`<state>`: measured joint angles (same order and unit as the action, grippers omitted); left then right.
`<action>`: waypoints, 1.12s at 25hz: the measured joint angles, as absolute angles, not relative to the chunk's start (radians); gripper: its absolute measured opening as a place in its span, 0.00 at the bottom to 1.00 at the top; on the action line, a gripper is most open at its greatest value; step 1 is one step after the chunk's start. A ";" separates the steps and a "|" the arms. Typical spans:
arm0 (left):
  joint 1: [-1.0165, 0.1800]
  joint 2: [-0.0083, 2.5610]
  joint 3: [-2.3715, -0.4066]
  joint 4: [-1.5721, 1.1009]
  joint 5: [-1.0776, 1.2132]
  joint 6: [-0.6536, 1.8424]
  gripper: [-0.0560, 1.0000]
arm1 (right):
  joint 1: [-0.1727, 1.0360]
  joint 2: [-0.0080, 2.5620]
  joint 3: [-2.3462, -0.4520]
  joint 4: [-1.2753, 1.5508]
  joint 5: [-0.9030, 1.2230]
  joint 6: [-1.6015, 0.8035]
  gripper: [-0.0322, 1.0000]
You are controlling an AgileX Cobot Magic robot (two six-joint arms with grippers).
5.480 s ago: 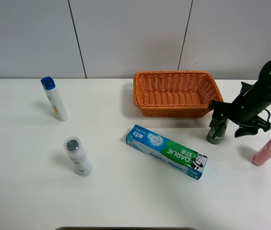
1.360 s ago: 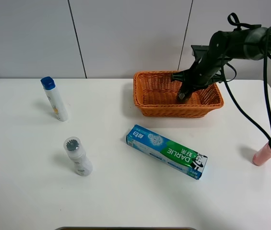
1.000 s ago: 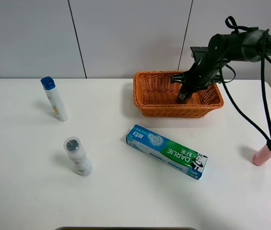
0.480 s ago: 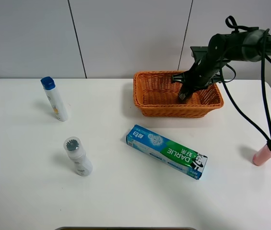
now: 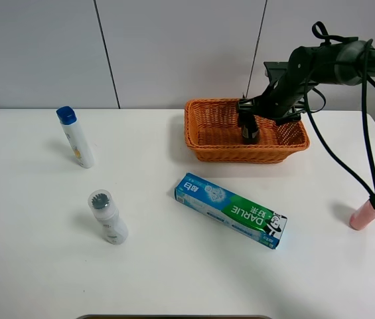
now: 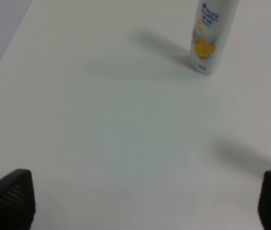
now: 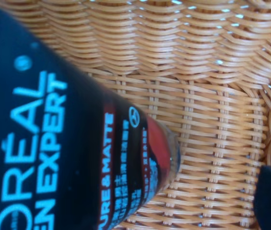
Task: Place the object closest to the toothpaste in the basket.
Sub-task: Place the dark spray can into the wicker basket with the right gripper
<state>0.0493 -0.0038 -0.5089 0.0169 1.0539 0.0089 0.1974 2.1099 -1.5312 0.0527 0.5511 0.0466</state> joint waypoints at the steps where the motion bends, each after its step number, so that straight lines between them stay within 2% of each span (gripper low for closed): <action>1: 0.049 -0.004 -0.509 0.017 1.054 0.009 0.94 | 0.197 2.110 -1.531 0.053 0.551 0.049 0.99; 28: 0.049 -0.004 -0.509 0.017 1.054 0.009 0.94 | 0.199 2.038 -1.531 0.030 0.599 0.067 0.99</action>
